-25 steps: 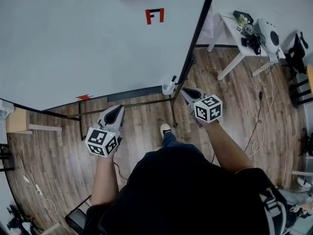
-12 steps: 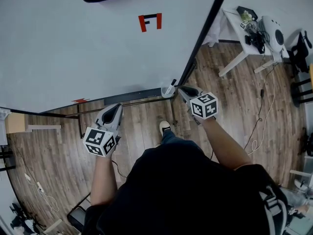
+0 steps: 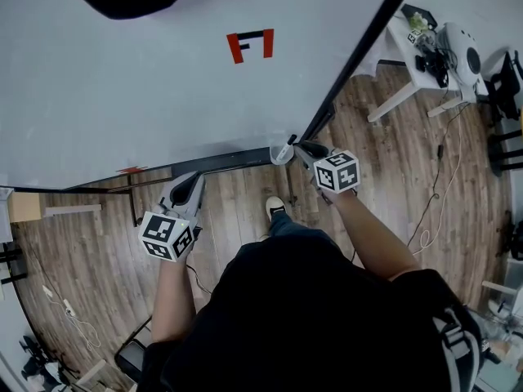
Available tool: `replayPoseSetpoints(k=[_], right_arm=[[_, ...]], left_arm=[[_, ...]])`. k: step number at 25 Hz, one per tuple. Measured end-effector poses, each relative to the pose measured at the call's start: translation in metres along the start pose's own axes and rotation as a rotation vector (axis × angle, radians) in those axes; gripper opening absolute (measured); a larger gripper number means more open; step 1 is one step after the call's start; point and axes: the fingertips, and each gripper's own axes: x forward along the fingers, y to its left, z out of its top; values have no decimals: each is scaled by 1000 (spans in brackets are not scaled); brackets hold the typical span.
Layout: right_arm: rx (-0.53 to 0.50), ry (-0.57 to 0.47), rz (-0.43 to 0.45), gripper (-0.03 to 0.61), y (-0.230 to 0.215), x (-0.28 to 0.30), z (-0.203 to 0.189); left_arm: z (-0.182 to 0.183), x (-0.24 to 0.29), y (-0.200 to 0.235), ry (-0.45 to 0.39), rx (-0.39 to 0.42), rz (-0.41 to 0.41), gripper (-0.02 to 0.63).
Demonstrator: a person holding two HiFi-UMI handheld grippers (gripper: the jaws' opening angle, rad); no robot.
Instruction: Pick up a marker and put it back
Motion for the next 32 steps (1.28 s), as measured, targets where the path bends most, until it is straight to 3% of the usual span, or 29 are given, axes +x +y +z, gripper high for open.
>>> replayPoseSetpoints(k=[32], right_arm=[[59, 47, 19, 75, -17, 48, -9]], left_arm=[[-18, 29, 11, 57, -36, -24, 12]])
